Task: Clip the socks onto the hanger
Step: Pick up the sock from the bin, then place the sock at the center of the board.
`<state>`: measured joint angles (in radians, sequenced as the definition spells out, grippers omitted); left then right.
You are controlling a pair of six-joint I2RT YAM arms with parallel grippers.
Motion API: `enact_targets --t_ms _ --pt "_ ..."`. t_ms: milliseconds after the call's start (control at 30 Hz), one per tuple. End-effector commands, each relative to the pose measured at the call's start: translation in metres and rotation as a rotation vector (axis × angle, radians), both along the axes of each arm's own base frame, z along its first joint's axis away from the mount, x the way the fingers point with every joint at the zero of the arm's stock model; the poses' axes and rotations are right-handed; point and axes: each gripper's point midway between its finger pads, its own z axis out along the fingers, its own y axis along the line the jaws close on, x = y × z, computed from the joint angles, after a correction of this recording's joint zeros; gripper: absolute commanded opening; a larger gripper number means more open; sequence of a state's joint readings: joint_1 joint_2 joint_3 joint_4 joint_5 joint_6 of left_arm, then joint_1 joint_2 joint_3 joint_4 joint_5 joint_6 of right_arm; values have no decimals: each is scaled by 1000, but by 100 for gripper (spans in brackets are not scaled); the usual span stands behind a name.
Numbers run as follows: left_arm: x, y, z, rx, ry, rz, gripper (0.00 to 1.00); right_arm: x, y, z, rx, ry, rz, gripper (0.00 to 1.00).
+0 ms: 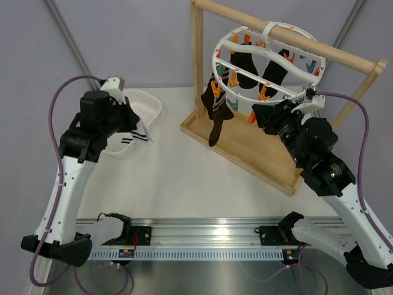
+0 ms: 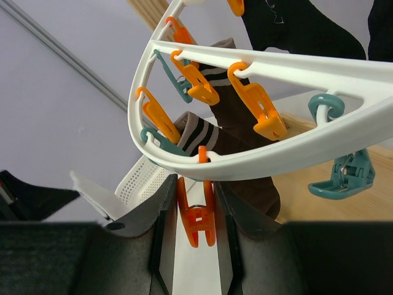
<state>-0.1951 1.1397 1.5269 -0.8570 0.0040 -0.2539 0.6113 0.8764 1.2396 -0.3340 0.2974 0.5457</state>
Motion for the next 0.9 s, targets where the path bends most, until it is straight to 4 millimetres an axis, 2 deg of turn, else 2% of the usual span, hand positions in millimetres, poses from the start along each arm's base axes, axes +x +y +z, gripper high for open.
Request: enact_targets --t_ms 0,100,133,167,200,233,300,367,400,467,500,533,567,600,633,733,767,800,833,867 --pt "-49 -58 -58 -33 202 -290 0 -5 -6 12 10 -38 -9 0" --pt "-89 -88 -91 -42 323 -458 0 -6 -7 13 11 -40 -9 0" --pt "-103 -93 -113 -35 394 -493 0 -7 -8 14 10 -41 -11 0" --pt "-116 -102 -122 -21 418 -542 0 -7 -9 14 6 -41 -13 0" --pt "-122 -104 -132 -12 448 -556 0 -7 -9 15 7 -42 -14 0" --pt "-130 -105 -151 -1 503 -574 0 -8 -10 14 6 -41 -16 0" --pt "-134 -109 -171 17 558 -598 3 -7 -10 15 7 -42 -17 0" --pt "-125 -115 -188 32 589 -600 7 -6 -9 13 2 -36 -19 0" --pt "-110 -114 -194 58 562 -560 20 -6 -9 12 1 -35 -19 0" --pt "-89 -119 -198 77 557 -523 27 -5 -9 11 -3 -33 -20 0" --pt "-77 -124 -211 87 589 -491 34 -5 -8 10 -3 -33 -17 0" --pt "-59 -128 -215 96 562 -457 38 -5 -9 10 -3 -33 -19 0" --pt "-47 -136 -211 78 540 -454 42 -5 -9 9 -4 -30 -19 0" --pt "-38 -143 -220 63 560 -430 46 -5 -9 9 -4 -30 -17 0" --pt "-27 -147 -219 54 537 -413 47 -5 -8 8 -7 -27 -17 0" --pt "-22 -149 -215 22 527 -360 54 -7 -8 8 -9 -24 -8 0" --pt "-25 -145 -215 15 521 -339 59 -7 -7 8 -12 -22 -3 0" --pt "-35 -135 -228 13 548 -295 65 -8 -7 8 -9 -24 -3 0" --pt "-39 -123 -221 19 507 -252 71 -8 -7 8 -9 -25 -3 0" --pt "-46 -114 -224 27 508 -220 77 -9 -7 9 -6 -27 0 0"
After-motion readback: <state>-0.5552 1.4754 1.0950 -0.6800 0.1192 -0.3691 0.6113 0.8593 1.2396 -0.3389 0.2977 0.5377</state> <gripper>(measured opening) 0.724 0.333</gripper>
